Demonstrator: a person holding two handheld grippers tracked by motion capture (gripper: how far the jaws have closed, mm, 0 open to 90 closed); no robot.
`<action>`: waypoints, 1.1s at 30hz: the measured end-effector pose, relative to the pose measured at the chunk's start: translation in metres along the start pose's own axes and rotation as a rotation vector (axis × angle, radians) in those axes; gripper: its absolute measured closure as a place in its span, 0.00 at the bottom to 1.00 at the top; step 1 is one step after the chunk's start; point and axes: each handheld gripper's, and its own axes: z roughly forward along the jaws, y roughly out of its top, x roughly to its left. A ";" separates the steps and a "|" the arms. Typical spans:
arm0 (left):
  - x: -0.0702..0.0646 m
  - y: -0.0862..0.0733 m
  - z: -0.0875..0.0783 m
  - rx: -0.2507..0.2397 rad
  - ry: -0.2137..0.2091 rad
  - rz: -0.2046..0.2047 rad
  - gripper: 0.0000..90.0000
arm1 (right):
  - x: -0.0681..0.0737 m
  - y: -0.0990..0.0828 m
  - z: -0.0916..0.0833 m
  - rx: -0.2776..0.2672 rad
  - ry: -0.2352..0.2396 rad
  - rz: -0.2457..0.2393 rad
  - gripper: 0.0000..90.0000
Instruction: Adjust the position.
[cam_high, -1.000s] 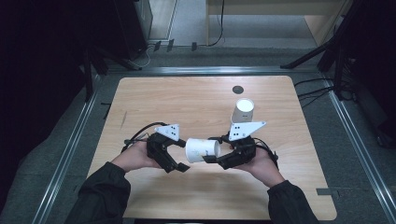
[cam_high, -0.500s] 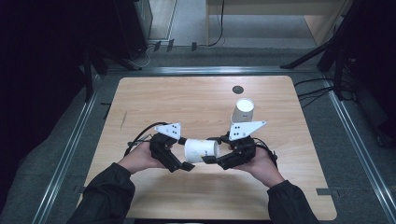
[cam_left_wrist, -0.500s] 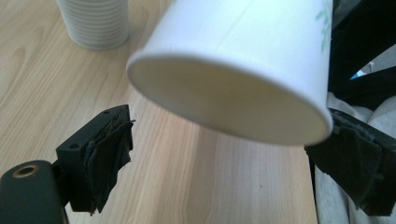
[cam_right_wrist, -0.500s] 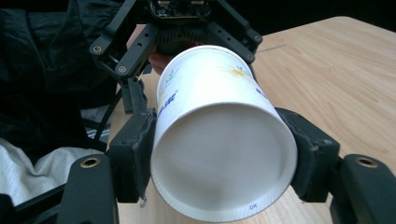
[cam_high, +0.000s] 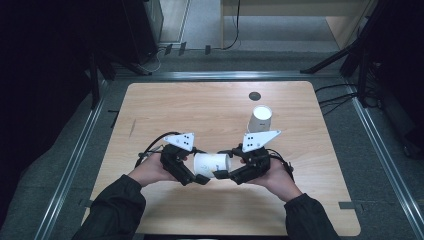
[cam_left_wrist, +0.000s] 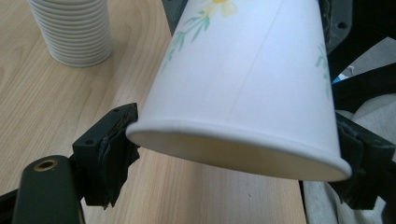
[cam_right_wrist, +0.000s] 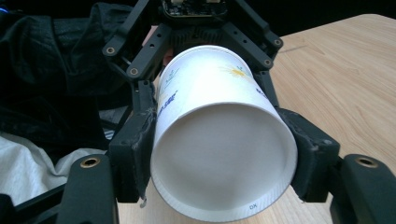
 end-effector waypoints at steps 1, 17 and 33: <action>0.000 0.000 0.000 0.000 -0.004 0.003 0.17 | 0.000 0.000 0.001 0.001 0.004 0.001 0.38; -0.001 0.000 -0.003 -0.010 -0.018 0.021 0.25 | 0.000 0.000 0.002 -0.001 0.016 0.016 0.38; 0.003 -0.001 -0.007 -0.007 -0.006 -0.004 0.25 | 0.000 0.000 0.003 0.007 -0.013 0.020 0.30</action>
